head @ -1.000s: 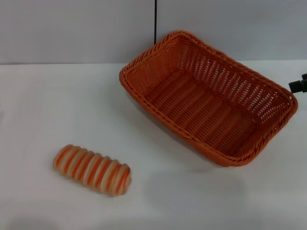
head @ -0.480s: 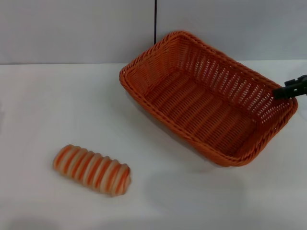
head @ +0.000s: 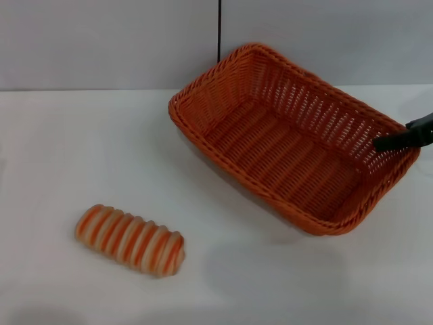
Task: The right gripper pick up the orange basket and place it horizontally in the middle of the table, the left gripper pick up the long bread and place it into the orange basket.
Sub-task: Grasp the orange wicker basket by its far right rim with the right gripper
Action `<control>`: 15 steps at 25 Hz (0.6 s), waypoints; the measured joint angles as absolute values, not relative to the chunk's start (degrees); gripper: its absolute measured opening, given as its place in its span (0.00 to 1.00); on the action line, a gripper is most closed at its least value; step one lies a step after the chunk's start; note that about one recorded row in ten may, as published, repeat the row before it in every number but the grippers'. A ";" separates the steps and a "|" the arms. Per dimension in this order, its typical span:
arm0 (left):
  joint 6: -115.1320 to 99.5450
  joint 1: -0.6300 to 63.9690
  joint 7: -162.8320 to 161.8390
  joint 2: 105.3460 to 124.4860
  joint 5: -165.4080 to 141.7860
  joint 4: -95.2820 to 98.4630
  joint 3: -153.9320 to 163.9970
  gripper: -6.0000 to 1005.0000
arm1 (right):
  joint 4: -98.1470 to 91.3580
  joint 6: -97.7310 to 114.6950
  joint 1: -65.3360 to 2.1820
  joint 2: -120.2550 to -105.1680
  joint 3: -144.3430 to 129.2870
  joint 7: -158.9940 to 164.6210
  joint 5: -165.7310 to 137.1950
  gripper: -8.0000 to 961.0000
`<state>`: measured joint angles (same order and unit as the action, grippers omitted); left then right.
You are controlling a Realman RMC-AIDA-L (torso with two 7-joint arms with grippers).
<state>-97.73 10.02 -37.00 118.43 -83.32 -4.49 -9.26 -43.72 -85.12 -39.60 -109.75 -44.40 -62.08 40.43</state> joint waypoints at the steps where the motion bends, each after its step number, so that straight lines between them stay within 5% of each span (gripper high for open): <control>1: -97.73 10.02 -37.00 118.45 -83.32 -4.48 -9.17 0.80 | -43.72 -85.12 -39.60 -109.75 -44.39 -62.08 40.43 0.53; 9: -96.65 10.06 -37.00 118.48 -83.32 -4.66 -8.73 0.79 | -44.01 -85.46 -38.56 -110.25 -44.33 -63.97 40.61 0.47; 12: -96.12 10.13 -37.00 118.48 -83.32 -5.11 -8.70 0.79 | -45.11 -85.52 -38.11 -110.61 -44.16 -64.07 40.69 0.24; 15: -95.99 10.20 -37.00 118.48 -83.32 -5.18 -8.70 0.79 | -47.13 -85.58 -37.37 -111.12 -44.13 -64.16 41.01 0.18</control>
